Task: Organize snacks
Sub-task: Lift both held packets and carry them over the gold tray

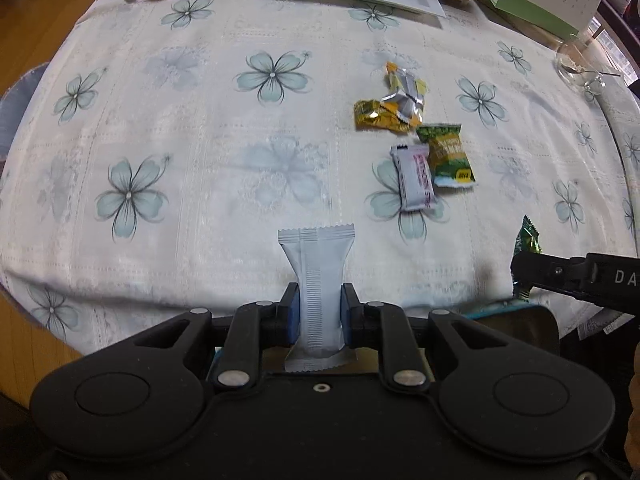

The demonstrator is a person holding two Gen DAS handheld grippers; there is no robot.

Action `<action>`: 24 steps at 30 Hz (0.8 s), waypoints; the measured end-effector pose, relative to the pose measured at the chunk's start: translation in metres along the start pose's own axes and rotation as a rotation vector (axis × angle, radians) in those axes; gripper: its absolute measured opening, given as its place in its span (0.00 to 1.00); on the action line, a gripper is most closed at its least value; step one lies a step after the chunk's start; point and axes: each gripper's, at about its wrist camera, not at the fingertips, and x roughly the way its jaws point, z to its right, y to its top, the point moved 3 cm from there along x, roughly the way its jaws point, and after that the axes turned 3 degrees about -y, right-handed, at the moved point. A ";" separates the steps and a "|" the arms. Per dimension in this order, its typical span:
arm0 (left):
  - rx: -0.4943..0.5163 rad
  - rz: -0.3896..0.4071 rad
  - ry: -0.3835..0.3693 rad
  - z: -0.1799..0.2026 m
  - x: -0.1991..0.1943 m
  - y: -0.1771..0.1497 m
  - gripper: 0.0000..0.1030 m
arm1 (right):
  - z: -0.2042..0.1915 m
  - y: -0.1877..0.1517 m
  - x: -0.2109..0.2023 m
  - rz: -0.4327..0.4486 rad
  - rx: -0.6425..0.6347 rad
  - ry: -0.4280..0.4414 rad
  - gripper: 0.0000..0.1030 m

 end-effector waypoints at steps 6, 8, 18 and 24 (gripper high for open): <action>-0.028 -0.013 0.002 -0.014 -0.002 -0.050 0.26 | -0.002 -0.068 -0.013 0.046 -0.055 0.006 0.19; -0.038 -0.023 0.000 -0.018 -0.001 -0.063 0.26 | -0.001 -0.087 -0.013 0.045 -0.058 0.019 0.19; 0.006 0.056 0.129 -0.022 -0.011 -0.101 0.26 | -0.005 -0.172 -0.009 0.059 -0.055 -0.003 0.19; 0.034 0.072 0.126 -0.019 -0.013 -0.101 0.26 | -0.004 -0.195 -0.015 0.056 -0.024 -0.001 0.19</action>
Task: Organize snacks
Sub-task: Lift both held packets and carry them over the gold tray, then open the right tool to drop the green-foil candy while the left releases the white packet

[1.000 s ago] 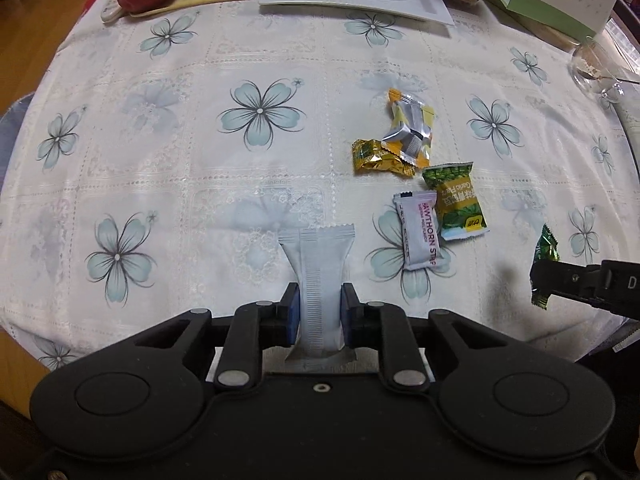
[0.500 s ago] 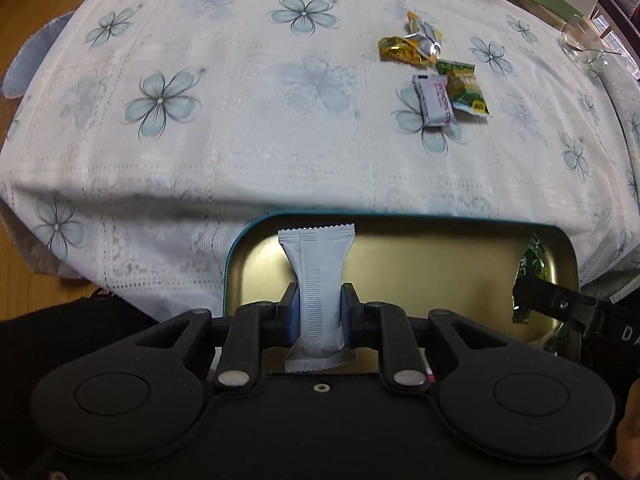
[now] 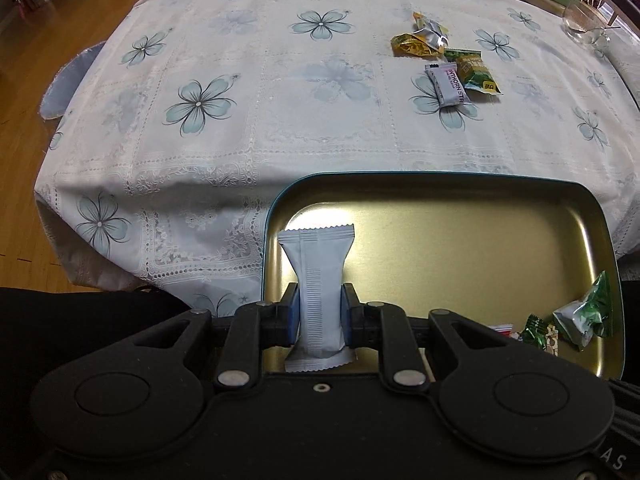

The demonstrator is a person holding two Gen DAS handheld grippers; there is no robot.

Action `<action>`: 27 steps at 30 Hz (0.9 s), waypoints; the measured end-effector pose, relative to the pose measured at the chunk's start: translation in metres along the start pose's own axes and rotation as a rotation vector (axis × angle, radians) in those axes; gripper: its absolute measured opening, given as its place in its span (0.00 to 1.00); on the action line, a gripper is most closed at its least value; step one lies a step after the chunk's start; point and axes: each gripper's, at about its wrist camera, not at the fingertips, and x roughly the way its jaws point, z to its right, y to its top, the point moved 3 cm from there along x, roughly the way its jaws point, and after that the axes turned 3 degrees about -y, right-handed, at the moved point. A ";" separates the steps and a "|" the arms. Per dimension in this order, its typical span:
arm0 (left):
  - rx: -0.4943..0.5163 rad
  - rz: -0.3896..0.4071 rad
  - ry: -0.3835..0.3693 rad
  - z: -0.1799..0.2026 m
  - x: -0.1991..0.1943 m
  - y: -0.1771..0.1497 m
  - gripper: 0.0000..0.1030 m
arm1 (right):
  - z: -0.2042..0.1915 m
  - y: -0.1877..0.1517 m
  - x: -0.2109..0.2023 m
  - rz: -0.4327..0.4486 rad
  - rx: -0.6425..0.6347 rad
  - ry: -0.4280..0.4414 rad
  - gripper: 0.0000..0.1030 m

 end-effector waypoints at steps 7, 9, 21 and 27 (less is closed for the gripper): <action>-0.019 -0.017 -0.023 -0.001 0.004 0.002 0.27 | 0.000 0.005 -0.010 0.019 0.018 -0.024 0.19; -0.030 -0.017 -0.036 -0.003 0.005 0.003 0.27 | -0.001 0.008 -0.011 0.021 0.017 -0.031 0.19; -0.072 -0.021 -0.051 -0.009 0.005 0.006 0.28 | -0.021 0.021 -0.011 0.028 -0.027 -0.027 0.20; -0.082 -0.024 -0.054 -0.011 0.005 0.006 0.28 | -0.039 0.044 -0.029 0.116 -0.052 -0.011 0.29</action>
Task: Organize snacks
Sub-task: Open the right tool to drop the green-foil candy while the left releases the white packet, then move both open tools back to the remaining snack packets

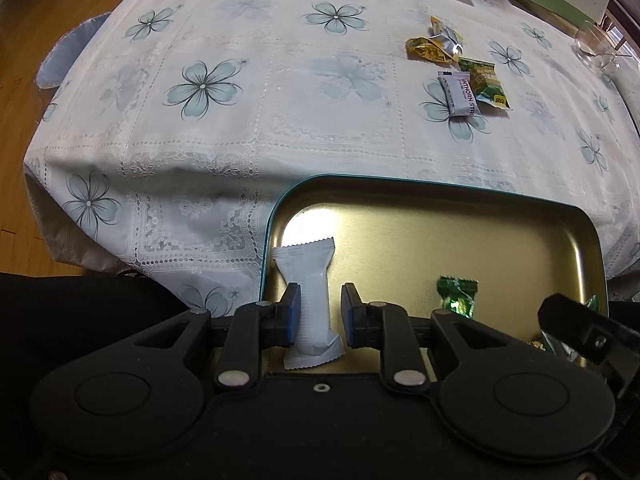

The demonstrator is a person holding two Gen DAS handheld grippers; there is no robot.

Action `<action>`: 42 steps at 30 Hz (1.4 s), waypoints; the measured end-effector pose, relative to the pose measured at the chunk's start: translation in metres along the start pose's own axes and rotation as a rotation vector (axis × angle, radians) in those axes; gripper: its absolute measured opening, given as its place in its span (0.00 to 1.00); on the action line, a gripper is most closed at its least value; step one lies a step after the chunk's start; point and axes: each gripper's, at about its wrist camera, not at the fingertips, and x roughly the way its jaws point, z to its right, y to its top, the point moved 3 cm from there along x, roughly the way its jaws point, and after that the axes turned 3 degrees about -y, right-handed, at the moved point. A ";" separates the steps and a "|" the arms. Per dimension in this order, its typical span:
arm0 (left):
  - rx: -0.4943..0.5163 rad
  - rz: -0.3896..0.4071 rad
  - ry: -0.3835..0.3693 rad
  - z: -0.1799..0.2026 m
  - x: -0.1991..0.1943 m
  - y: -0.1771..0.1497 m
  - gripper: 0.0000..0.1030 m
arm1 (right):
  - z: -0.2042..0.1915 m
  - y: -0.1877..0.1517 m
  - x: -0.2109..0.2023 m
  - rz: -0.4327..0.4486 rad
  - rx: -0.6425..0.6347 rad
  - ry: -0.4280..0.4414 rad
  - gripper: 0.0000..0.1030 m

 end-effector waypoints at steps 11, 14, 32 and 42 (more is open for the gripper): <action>0.002 -0.009 0.004 0.001 0.001 0.000 0.29 | 0.025 -0.005 0.016 -0.119 0.026 -0.087 0.29; 0.007 -0.013 0.007 0.001 0.002 0.000 0.29 | 0.035 -0.010 0.022 -0.171 0.042 -0.104 0.29; -0.003 -0.017 -0.009 -0.002 -0.011 0.010 0.29 | 0.057 0.018 0.020 -0.182 0.009 -0.116 0.29; 0.000 -0.045 -0.027 0.007 -0.011 0.042 0.29 | 0.061 0.068 0.026 -0.161 0.009 -0.100 0.29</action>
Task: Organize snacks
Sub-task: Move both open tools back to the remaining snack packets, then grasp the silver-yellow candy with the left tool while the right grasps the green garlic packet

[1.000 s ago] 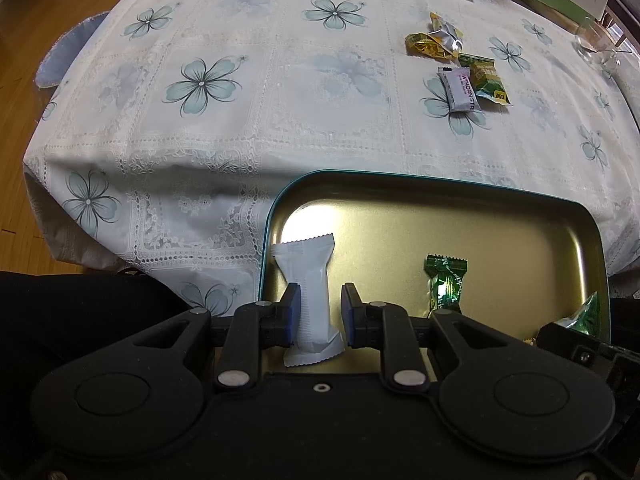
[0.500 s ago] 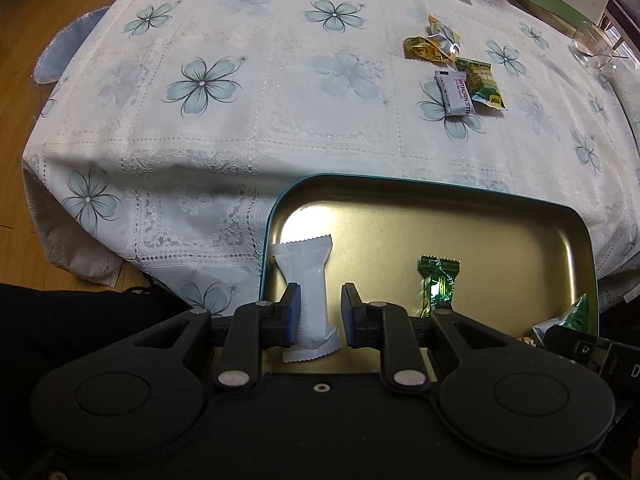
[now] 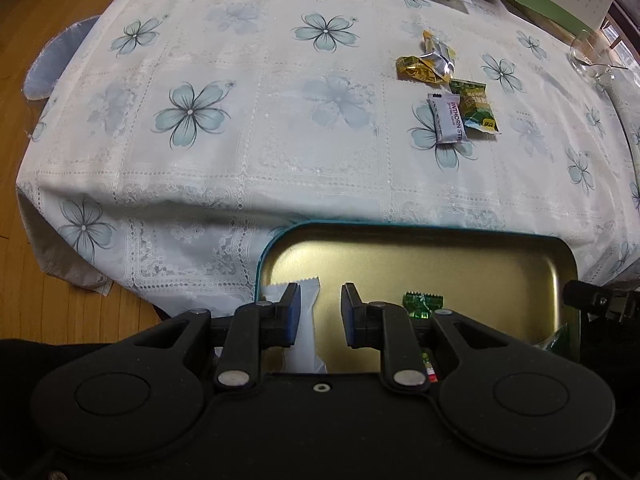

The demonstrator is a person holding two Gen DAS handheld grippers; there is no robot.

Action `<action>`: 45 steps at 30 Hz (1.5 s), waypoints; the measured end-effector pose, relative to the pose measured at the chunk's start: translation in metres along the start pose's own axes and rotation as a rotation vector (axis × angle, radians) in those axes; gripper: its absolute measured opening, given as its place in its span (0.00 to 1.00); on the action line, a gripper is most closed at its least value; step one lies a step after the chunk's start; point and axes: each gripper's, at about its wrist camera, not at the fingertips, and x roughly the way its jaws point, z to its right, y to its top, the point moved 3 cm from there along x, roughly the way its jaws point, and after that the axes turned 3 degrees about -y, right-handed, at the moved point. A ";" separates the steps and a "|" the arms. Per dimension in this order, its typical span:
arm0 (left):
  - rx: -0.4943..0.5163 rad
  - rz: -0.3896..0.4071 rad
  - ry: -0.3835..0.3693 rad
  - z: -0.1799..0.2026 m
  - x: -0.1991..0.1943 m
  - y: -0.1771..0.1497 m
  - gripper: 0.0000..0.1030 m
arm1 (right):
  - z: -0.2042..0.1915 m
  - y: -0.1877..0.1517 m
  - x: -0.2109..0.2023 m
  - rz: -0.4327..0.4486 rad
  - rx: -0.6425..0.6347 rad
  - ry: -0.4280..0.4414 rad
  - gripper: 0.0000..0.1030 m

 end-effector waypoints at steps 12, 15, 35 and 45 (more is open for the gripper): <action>0.079 0.013 0.063 0.024 0.006 0.071 0.30 | -0.003 0.091 0.027 0.033 0.000 -0.051 0.29; 0.090 0.014 0.075 0.031 0.011 0.093 0.31 | -0.007 0.113 0.036 0.021 0.018 -0.040 0.29; 0.071 -0.038 0.085 0.040 0.064 0.180 0.34 | -0.032 0.186 0.111 -0.002 0.062 -0.010 0.34; 0.028 -0.101 -0.007 0.038 0.072 0.186 0.34 | -0.045 0.186 0.131 -0.042 0.050 -0.008 0.38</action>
